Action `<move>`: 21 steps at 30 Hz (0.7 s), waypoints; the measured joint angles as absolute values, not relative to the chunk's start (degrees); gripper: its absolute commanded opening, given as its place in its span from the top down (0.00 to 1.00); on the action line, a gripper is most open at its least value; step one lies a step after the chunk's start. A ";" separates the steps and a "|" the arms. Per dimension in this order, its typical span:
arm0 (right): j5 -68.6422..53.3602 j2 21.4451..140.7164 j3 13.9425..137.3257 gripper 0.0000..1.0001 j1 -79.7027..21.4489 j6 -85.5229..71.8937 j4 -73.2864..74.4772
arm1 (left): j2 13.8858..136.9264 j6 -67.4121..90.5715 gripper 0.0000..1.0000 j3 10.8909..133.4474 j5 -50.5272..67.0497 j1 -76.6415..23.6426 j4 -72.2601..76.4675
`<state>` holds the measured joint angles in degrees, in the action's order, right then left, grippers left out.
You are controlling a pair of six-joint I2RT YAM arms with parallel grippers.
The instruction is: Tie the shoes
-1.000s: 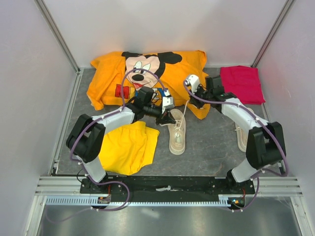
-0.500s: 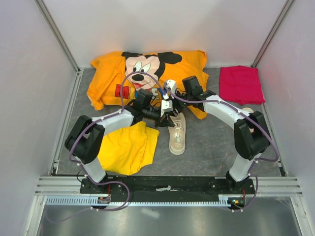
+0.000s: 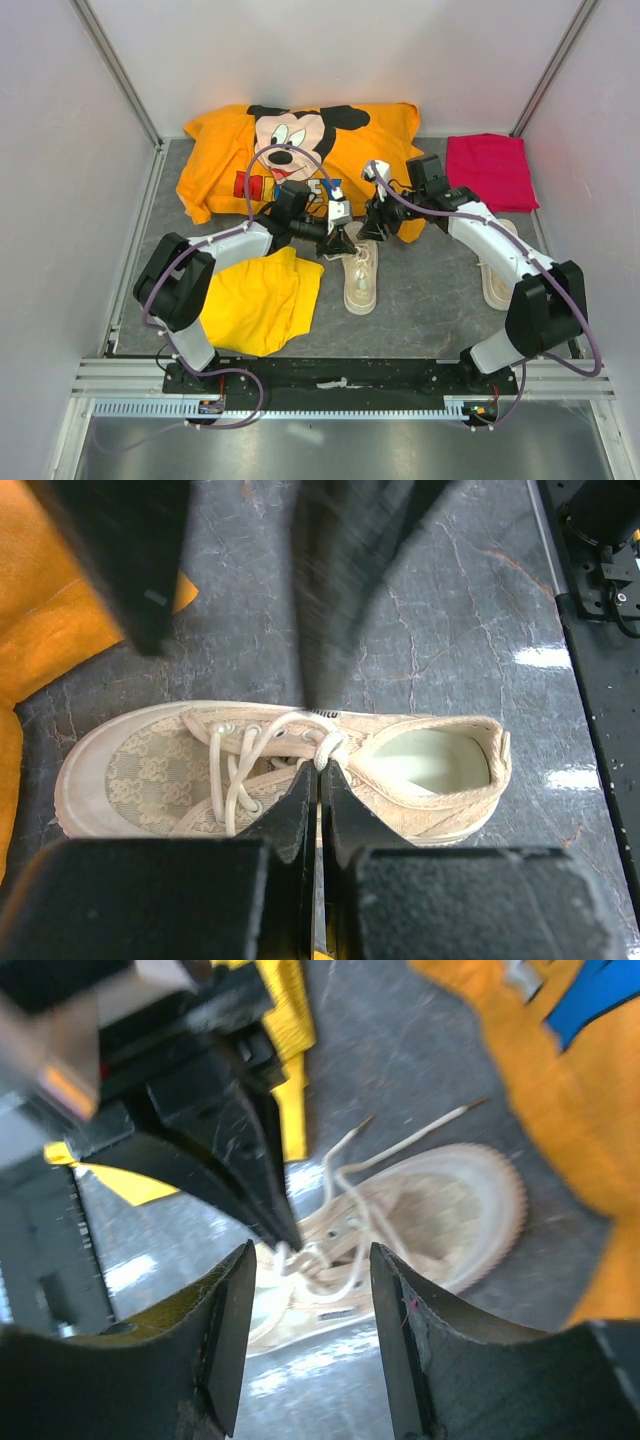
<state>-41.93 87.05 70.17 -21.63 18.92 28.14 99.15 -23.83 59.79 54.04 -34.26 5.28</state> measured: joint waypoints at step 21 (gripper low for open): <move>-46.37 90.21 64.12 0.96 -21.74 11.75 25.78 | 99.83 -22.04 0.98 60.03 53.93 -34.26 7.46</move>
<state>-46.37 90.21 64.12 -21.74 11.75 25.78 99.83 -22.04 60.03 53.93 -34.26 7.46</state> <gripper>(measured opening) 0.257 0.025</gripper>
